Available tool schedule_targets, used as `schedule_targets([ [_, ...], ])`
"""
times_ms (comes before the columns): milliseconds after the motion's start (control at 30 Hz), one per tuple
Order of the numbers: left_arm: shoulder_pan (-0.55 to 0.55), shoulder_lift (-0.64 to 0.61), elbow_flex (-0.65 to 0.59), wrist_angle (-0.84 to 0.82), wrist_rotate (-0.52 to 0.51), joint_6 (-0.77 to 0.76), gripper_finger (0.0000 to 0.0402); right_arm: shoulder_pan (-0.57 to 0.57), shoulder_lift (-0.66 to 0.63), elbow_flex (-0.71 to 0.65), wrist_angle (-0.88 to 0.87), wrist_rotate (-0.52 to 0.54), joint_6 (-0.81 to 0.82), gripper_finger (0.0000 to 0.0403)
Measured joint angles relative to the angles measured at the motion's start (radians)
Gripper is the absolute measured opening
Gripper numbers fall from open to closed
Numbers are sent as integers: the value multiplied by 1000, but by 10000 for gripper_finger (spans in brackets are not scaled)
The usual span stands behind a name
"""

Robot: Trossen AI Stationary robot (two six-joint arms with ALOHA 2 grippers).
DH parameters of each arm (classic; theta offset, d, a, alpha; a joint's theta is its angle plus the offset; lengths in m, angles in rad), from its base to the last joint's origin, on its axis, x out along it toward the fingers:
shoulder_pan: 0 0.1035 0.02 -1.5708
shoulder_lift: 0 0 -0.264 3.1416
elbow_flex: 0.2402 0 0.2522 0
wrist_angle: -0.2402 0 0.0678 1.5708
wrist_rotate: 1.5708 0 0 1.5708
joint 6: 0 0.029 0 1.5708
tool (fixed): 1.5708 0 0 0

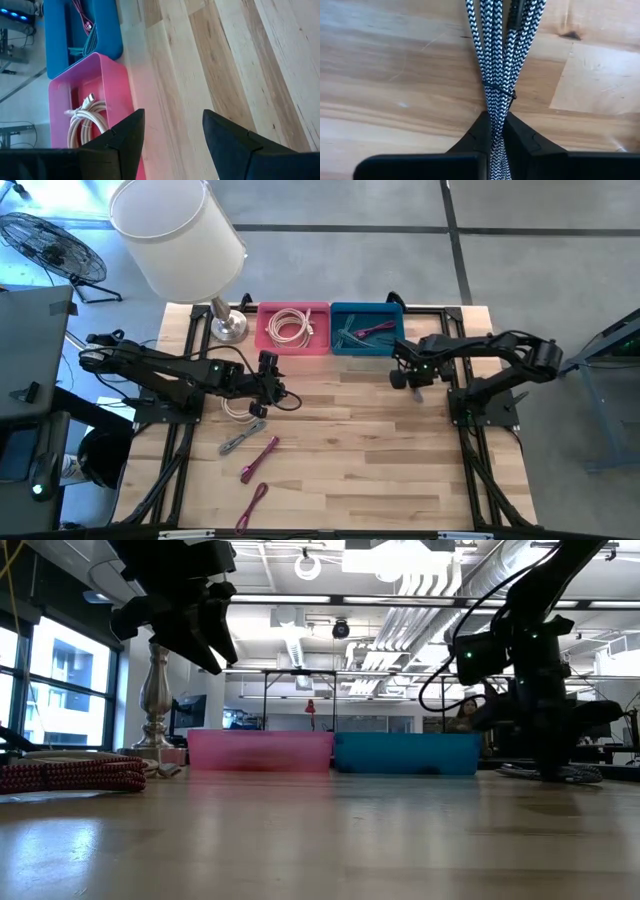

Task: Pick & Place USB Port
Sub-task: Put the top small black and white charger cable into the blue bin

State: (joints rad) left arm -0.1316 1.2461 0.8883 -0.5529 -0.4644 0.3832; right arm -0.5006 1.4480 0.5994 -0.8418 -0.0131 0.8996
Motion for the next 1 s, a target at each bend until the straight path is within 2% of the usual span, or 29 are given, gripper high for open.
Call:
schedule_targets([
  [133,0,0,0,0,0,0,195,44,-50,-3,-36,36,-10,22],
  [233,0,0,0,-5,0,0,195,106,-102,21,-135,32,2,21],
  [433,0,0,0,-3,0,0,195,275,-192,147,-319,65,91,21],
  [567,0,0,0,7,-1,0,195,358,-222,276,-317,165,83,21],
  [667,0,0,0,14,-2,0,195,379,-226,389,-318,272,-6,21],
  [800,0,0,0,38,-2,0,195,343,-223,508,-270,391,-210,21],
  [1000,0,0,0,35,-3,-4,195,216,-223,561,-104,353,-519,21],
])
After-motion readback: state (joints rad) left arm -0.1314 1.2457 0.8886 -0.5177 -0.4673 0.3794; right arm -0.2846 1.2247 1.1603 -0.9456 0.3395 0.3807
